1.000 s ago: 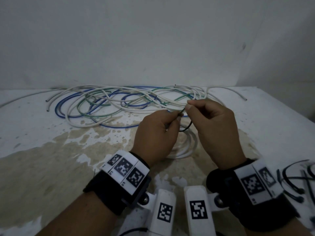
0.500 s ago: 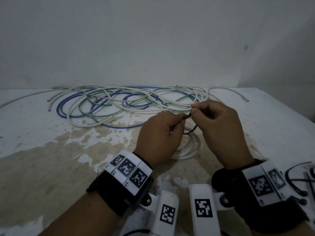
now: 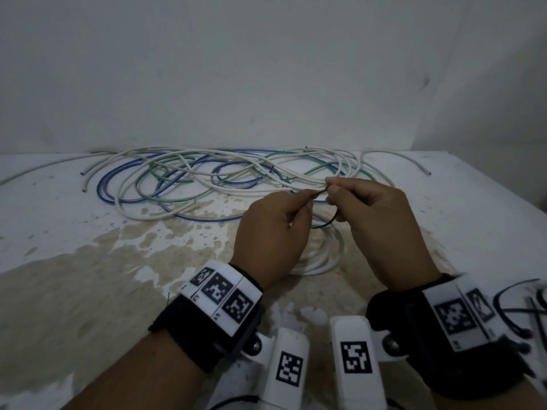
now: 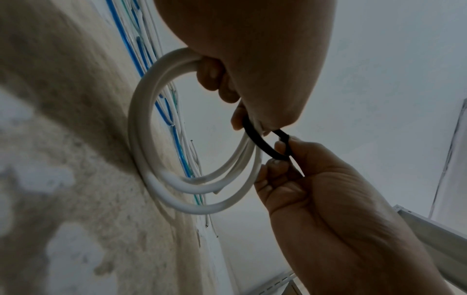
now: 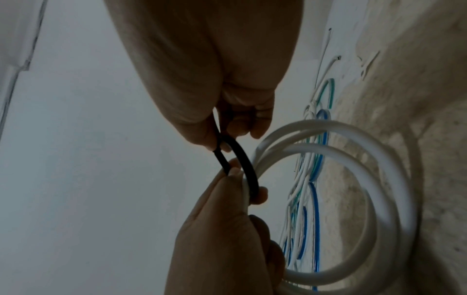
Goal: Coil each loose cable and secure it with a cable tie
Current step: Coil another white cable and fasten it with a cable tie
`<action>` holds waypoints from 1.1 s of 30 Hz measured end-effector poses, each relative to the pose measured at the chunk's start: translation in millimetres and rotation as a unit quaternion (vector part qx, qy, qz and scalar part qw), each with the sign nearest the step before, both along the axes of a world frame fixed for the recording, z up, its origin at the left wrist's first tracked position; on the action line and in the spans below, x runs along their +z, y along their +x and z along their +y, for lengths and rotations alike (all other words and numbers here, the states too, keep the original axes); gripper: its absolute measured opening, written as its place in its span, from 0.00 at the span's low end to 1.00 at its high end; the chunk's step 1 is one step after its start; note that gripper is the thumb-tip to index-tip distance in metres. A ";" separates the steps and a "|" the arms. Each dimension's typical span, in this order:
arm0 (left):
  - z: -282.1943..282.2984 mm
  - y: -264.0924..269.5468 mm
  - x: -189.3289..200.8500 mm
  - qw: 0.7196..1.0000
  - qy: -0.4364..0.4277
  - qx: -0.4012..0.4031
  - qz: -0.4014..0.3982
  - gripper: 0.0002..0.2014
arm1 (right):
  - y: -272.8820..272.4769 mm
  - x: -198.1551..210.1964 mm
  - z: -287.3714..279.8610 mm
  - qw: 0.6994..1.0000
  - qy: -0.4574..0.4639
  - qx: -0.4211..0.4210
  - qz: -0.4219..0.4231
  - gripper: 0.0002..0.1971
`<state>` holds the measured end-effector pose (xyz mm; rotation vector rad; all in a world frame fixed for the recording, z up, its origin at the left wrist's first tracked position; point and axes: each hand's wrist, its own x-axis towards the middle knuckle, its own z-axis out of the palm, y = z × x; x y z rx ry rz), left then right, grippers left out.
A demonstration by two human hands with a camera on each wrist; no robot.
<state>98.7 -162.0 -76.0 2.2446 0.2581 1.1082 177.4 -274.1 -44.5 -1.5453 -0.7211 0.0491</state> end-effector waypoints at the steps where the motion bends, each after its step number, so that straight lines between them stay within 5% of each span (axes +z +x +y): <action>1: -0.1 -0.2 0.3 1.000 -0.004 0.001 -0.003 0.16 | 0.1 -0.3 0.1 1.000 -0.001 0.005 -0.001 0.07; 14: 0.5 1.7 -1.9 0.999 0.041 -0.005 -0.007 0.19 | -3.2 -4.7 5.5 1.000 0.014 0.017 -0.012 0.06; 21: 1.5 1.6 0.8 0.998 -0.061 -0.022 -0.009 0.15 | -18.1 -1.2 7.6 0.996 0.052 -0.017 -0.072 0.05; 27: -1.7 3.2 -0.1 0.999 0.021 -0.026 -0.033 0.14 | -15.2 -1.0 7.6 0.998 -0.002 0.012 -0.057 0.06; 33: -1.2 3.9 -1.5 0.995 -0.086 -0.049 -0.012 0.13 | -13.9 -3.9 6.1 0.996 0.030 -0.042 -0.078 0.03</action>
